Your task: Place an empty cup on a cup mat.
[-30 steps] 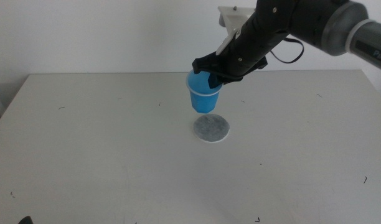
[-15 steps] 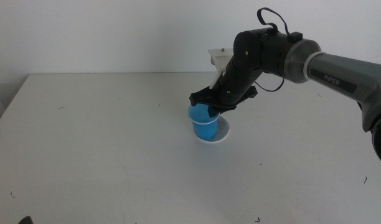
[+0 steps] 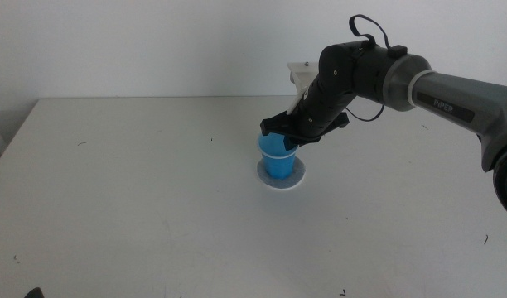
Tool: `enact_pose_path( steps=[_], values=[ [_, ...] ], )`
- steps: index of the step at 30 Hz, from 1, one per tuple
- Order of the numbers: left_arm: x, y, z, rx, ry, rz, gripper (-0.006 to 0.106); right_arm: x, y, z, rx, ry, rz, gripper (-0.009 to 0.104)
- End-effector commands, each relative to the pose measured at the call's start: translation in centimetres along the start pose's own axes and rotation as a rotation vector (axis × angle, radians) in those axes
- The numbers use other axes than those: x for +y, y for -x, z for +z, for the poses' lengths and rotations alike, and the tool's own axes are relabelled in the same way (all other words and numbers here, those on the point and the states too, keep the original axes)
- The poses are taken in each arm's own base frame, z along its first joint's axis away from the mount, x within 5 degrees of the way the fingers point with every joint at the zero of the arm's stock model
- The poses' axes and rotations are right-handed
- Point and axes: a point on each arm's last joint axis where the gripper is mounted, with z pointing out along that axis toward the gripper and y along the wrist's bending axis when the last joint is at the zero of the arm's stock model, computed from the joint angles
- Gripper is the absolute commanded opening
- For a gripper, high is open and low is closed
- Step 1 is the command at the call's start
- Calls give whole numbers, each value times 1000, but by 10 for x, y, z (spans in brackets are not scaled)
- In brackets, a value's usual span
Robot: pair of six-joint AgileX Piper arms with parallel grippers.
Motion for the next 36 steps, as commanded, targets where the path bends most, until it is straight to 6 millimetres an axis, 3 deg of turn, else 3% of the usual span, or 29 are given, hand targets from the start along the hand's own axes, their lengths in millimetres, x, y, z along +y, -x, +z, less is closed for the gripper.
enact_pose_path(
  steps=[1, 2, 6, 10, 14, 16, 21, 24, 27, 32, 36],
  values=[
    [-1, 8, -1, -75, -10, -11, 105, 3, 19, -37, -122, 18, -8, -1],
    [-1, 8, -1, -75, -10, -11, 105, 3, 18, -37, -119, 13, -17, 11],
    [-1, 8, -1, -75, -10, -11, 105, 3, 19, -37, -120, 11, -46, 29],
    [-1, 8, -1, -75, -10, -11, 105, 4, 20, -40, -131, 14, -43, 57],
    [-1, 8, -1, -75, -10, -11, 105, 6, 26, -65, -182, 25, -32, 80],
    [-1, 8, -1, -75, -10, -11, 105, 6, 30, -89, -222, 30, -38, 86],
    [-1, 8, -1, -75, -10, -11, 105, -8, 35, -188, -366, 21, -30, 90],
    [-1, 8, -1, -75, -10, -11, 105, -20, 26, -256, -463, -4, -50, 90],
    [-1, 8, -1, -75, -10, -11, 105, -30, 11, -310, -538, -33, -55, 90],
    [-1, 8, -1, -75, -10, -11, 105, -50, -23, -376, -575, -127, -25, 90],
    [-1, 8, -1, -75, -10, -11, 105, -61, -61, -412, -607, -213, -38, 90]
  ],
)
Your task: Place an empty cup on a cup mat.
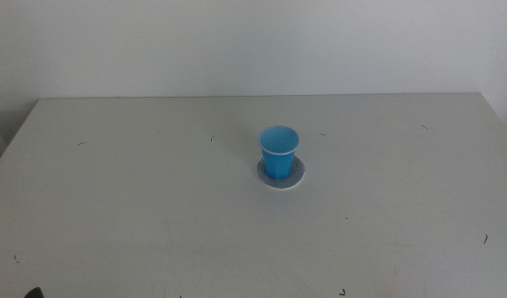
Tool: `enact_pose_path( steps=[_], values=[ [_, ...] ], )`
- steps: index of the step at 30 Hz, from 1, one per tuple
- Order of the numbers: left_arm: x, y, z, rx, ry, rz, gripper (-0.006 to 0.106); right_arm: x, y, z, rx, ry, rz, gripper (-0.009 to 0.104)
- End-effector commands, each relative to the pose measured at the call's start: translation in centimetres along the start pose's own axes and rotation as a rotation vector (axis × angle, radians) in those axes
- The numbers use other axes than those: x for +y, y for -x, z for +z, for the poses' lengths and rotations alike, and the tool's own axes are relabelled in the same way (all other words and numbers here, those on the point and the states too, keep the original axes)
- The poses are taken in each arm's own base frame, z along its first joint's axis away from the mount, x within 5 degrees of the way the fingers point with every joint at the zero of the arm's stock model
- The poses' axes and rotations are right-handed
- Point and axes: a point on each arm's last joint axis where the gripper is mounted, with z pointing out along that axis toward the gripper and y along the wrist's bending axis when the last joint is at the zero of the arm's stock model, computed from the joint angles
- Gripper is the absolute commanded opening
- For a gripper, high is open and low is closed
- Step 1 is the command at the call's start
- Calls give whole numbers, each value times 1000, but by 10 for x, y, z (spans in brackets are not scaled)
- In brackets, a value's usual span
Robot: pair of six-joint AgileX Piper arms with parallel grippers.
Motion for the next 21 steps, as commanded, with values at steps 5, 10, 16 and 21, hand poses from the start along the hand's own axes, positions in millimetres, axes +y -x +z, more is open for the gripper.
enact_pose_path(
  steps=[5, 10, 16, 21],
  values=[
    [-1, 8, -1, -75, -10, -11, 105, -15, -49, -81, -235, -98, -22, 90],
    [-1, 8, -1, -75, -10, -11, 105, -16, -113, -95, -299, -124, -35, 90],
    [-1, 8, -1, -75, -10, -11, 105, -15, -191, -97, -384, -133, -22, 90],
    [-1, 8, -1, -75, -10, -11, 105, -17, -242, -90, -507, -140, 49, 90]
  ],
)
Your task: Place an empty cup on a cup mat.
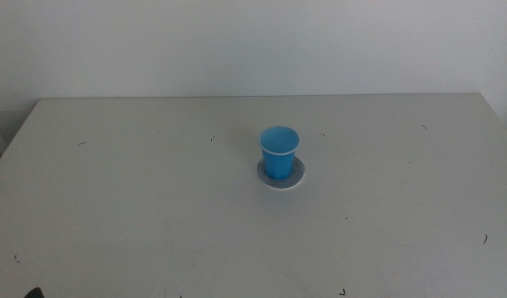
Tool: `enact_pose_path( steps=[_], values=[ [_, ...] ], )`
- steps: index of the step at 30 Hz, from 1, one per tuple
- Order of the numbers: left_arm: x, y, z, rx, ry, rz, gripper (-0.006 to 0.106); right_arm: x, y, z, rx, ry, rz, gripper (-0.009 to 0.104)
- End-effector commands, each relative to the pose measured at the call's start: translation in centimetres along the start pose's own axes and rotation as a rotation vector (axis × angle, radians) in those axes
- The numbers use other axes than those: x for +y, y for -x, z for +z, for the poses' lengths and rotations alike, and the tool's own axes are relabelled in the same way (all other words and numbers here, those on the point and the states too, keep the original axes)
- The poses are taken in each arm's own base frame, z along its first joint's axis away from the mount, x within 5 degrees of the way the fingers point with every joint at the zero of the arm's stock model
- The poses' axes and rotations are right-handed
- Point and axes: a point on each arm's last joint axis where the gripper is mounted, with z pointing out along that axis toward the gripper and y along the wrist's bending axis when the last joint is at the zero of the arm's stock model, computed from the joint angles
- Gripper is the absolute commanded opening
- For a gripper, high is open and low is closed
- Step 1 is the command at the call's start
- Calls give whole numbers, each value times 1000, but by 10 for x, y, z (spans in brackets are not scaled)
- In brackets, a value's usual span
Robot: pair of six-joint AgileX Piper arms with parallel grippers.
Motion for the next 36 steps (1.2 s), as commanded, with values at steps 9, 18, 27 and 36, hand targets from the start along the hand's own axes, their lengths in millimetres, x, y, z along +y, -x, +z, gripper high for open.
enact_pose_path(
  steps=[9, 18, 27, 36],
  values=[
    [-1, 8, -1, -75, -10, -11, 105, -9, -56, -12, -215, -49, 24, 90],
    [-1, 8, -1, -75, -10, -11, 105, -13, -105, 3, -139, -68, -12, 90],
    [-1, 8, -1, -75, -10, -11, 105, -14, -131, 16, -154, -58, -20, 90],
    [-1, 8, -1, -75, -10, -11, 105, -13, -146, 26, -211, -34, -26, 90]
  ],
)
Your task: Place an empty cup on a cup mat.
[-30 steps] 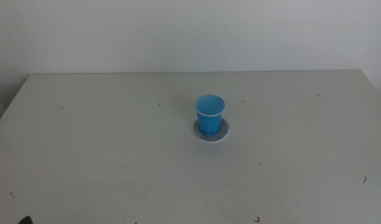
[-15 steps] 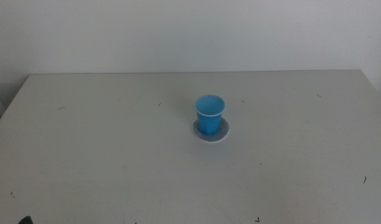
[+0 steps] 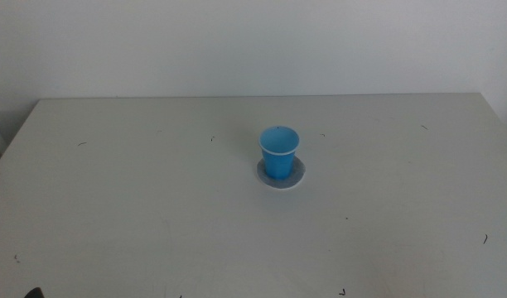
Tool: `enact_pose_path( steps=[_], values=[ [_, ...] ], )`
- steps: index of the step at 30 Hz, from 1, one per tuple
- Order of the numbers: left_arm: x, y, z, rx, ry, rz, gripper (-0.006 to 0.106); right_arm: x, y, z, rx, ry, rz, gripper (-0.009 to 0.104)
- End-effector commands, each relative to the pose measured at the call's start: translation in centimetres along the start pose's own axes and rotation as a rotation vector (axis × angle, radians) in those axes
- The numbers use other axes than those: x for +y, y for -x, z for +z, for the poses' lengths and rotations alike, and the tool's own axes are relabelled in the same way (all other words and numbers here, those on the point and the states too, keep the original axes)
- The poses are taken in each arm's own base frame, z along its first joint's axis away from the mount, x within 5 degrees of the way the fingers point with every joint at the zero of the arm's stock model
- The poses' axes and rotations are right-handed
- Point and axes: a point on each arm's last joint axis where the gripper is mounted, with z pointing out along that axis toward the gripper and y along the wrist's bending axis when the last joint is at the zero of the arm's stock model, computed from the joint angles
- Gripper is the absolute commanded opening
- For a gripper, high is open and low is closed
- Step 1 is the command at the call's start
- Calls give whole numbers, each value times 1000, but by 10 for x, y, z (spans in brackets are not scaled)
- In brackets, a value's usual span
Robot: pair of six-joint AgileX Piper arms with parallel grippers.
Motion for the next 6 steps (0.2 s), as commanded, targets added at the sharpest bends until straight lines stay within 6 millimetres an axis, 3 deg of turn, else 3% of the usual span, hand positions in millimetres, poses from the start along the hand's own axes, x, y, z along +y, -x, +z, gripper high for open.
enact_pose_path(
  steps=[1, 6],
  values=[
    [-1, 8, -1, -75, -10, -11, 105, 1, 12, -3, -130, 15, -17, 90],
    [-1, 8, -1, -75, -10, -11, 105, 2, 11, -3, -124, 17, -3, 90]
  ],
)
